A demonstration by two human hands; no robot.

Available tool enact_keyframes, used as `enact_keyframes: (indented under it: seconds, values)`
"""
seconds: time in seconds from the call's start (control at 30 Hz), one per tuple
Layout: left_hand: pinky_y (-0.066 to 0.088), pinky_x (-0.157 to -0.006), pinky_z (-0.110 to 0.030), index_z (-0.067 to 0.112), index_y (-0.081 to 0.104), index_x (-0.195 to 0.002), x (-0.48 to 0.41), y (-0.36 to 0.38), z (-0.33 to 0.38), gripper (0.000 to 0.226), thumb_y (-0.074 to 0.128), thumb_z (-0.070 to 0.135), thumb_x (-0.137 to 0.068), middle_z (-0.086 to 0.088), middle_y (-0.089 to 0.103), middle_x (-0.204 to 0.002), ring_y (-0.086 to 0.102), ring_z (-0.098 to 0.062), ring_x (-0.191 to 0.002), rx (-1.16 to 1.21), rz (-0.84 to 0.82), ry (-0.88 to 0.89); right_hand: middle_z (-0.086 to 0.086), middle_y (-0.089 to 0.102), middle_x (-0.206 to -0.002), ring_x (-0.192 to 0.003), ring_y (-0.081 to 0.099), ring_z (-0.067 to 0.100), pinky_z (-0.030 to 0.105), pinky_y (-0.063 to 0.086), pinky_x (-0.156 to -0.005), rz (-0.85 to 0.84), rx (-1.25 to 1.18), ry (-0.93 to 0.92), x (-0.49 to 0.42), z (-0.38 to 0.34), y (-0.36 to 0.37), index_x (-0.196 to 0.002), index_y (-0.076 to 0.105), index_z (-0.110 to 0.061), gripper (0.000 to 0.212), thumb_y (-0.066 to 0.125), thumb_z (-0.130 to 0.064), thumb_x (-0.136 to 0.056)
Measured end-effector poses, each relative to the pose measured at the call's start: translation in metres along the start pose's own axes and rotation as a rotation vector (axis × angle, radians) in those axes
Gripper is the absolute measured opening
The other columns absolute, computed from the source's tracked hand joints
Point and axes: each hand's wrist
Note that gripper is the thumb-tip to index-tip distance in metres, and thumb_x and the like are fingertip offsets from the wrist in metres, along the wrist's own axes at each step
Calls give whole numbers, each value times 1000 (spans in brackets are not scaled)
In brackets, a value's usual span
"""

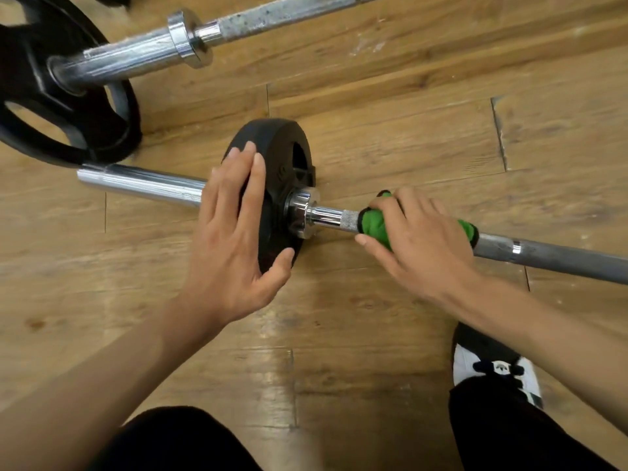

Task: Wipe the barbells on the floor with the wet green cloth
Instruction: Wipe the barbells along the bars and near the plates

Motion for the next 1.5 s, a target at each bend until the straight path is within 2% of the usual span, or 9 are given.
enact_keyframes:
  seconds: [0.2, 0.37, 0.47, 0.7, 0.9, 1.03, 1.23, 1.4, 1.5]
  values:
    - [26, -118, -53, -5, 30, -158, 16, -27, -5, 88, 29, 61, -100, -24, 43, -145, 42, -42, -131, -76, -73, -30, 12, 54, -97, -84, 54, 29, 37, 41, -68, 127, -88, -96, -10, -38, 18, -107, 63, -3, 57, 45, -56, -102]
    - [12, -130, -49, -7, 33, -157, 8, -19, -18, 87, 26, 62, -104, -24, 37, -160, 27, -38, -155, 3, -76, 4, 13, 53, -94, -83, 47, 18, 24, 35, -67, 324, -469, -163, -3, -79, 18, -99, 64, 0, 41, 58, -40, -98]
    - [14, -129, -51, -9, 32, -156, 21, -11, -12, 92, 17, 65, -104, -24, 32, -164, 22, -36, -158, 72, -11, -16, 18, 59, -100, -89, 56, 31, 37, 47, -74, 330, -443, -102, -14, -114, 22, -107, 66, 2, 42, 55, -38, -102]
    - [28, -120, -62, -13, 36, -152, 39, -6, -10, 90, 19, 61, -103, -28, 35, -161, 28, -39, -155, 109, 77, 1, 21, 28, -166, -154, 28, 34, 45, 20, -128, 48, -154, -94, 27, -128, 34, -162, 21, -2, 66, 46, -28, -107]
    - [30, -121, -59, -16, 38, -148, 49, -2, -9, 88, 21, 58, -104, -31, 37, -158, 31, -42, -153, 107, 115, 20, 25, 33, -163, -145, 43, 35, 43, 40, -116, -56, -196, 80, -11, -131, 28, -159, 24, 6, 70, 31, -35, -103]
    - [33, -119, -60, -15, 40, -148, 50, -3, -10, 88, 20, 59, -104, -31, 38, -157, 32, -42, -152, 104, 127, 26, 23, 6, -171, -158, 16, 36, 44, 23, -127, -164, -154, -2, 27, -136, 26, -163, 4, 0, 75, 35, -38, -107]
    - [29, -122, -56, -13, 40, -149, 45, -2, -8, 87, 21, 58, -104, -29, 38, -158, 32, -40, -153, 87, 129, 20, 7, 28, -169, -130, 58, 31, 41, 49, -92, -337, -223, 229, -37, -122, 15, -164, 21, -11, 70, 7, -48, -106]
    - [31, -120, -59, -14, 40, -149, 41, -4, -10, 89, 19, 60, -104, -28, 38, -158, 32, -40, -153, 85, 110, 10, 21, 9, -171, -154, 28, 35, 44, 29, -123, -302, -172, 122, 11, -138, 8, -164, 7, -1, 82, 3, -55, -103]
    - [31, -121, -58, -13, 40, -149, 39, -3, -9, 89, 19, 61, -103, -28, 38, -159, 31, -39, -154, 93, 103, 8, 14, 12, -173, -147, 38, 38, 48, 37, -115, -257, -216, 199, -14, -135, 15, -165, 16, -9, 81, -1, -55, -101]
Point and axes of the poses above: each hand's wrist, its own x-axis away from the middle knuckle, its own y-axis out of the palm, z = x × y
